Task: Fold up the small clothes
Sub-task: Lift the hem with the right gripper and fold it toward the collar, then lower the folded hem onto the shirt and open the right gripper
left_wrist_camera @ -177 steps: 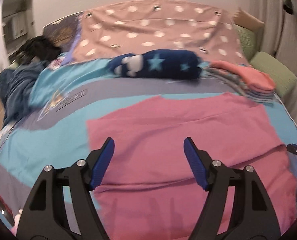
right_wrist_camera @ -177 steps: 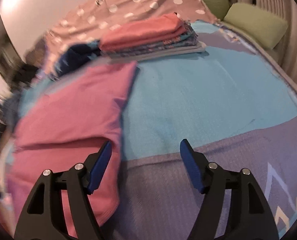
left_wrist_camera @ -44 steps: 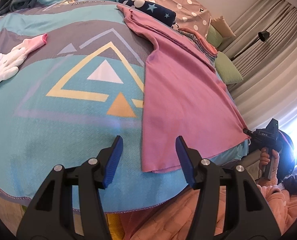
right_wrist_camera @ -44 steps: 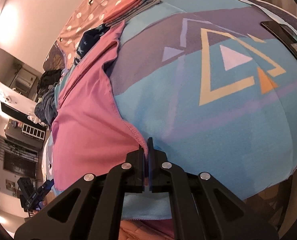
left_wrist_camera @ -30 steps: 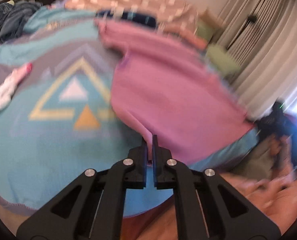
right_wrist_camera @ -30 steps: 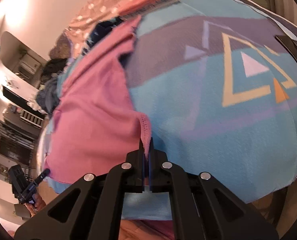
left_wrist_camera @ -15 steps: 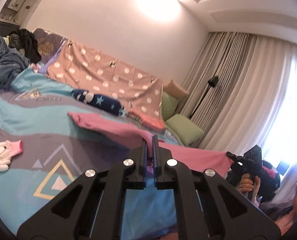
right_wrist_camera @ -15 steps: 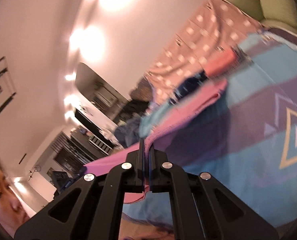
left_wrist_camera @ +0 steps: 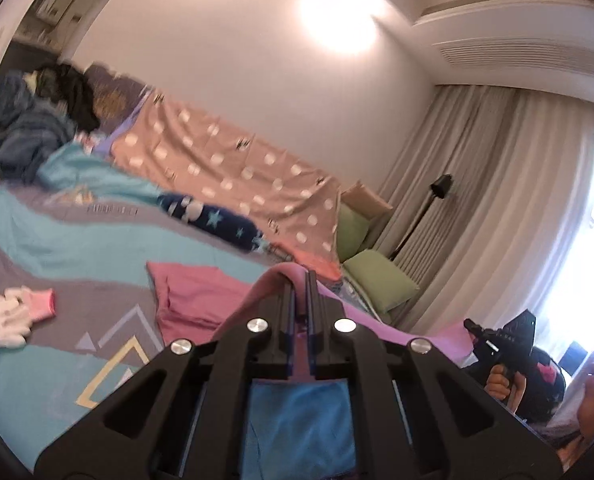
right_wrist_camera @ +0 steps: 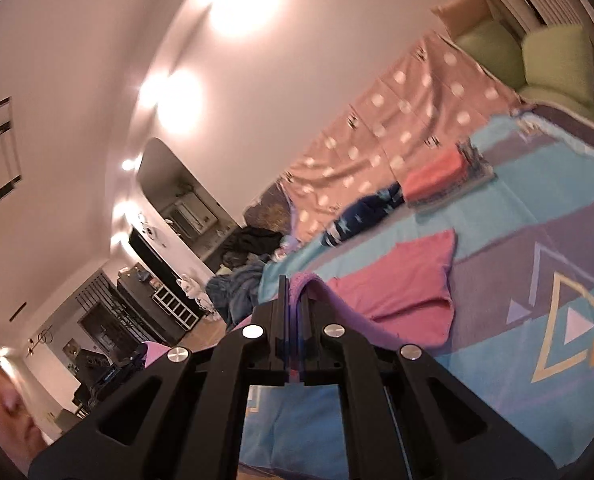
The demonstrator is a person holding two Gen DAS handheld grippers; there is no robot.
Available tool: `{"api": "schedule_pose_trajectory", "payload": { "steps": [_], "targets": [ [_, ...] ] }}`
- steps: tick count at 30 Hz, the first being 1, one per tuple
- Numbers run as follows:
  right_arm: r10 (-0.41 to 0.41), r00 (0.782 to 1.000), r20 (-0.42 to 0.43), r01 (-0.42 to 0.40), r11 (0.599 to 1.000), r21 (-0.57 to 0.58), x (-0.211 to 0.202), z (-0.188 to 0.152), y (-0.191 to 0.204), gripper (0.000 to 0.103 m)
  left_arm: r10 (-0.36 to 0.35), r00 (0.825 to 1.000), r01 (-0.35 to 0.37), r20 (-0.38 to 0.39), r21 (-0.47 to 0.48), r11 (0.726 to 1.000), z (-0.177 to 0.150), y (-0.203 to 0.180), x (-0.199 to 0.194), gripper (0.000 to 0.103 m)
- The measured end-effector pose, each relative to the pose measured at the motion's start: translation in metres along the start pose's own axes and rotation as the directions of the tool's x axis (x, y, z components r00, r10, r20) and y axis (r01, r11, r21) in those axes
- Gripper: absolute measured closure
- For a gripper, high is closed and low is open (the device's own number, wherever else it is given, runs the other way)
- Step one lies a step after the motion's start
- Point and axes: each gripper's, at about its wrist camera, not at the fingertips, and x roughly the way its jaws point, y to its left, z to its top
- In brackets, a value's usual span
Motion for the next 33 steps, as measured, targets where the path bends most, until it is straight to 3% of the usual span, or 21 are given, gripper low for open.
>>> {"api": "schedule_pose_trajectory", "payload": {
  "steps": [8,18,23,28,33],
  "targets": [
    [-0.036,0.997,-0.065,0.040,0.997,0.059,0.046,0.009,-0.041,0.100,0.062,0.994,-0.073,-0.094,-0.121,0.990,0.002,0.048,0.058,0.099],
    [-0.090,0.991,-0.100,0.099,0.991,0.086,0.125,0.052,-0.076,0.100,0.097,0.984,-0.123,-0.147,-0.173,0.977,0.036,0.088,0.141,0.099],
    [-0.133,0.985,-0.111,0.144,0.985,0.097,0.164,0.070,-0.092,0.100,0.131,0.974,-0.160,-0.184,-0.155,0.975,0.056,0.105,0.192,0.099],
    [-0.201,0.965,-0.166,0.223,0.966,0.128,0.216,0.082,-0.124,0.100,0.196,0.948,-0.237,-0.250,-0.146,0.960,0.060,0.136,0.255,0.098],
    [-0.308,0.904,-0.298,0.359,0.924,0.133,0.282,0.077,-0.177,0.099,0.252,0.897,-0.328,-0.362,-0.166,0.930,0.041,0.181,0.317,0.098]
  ]
}}
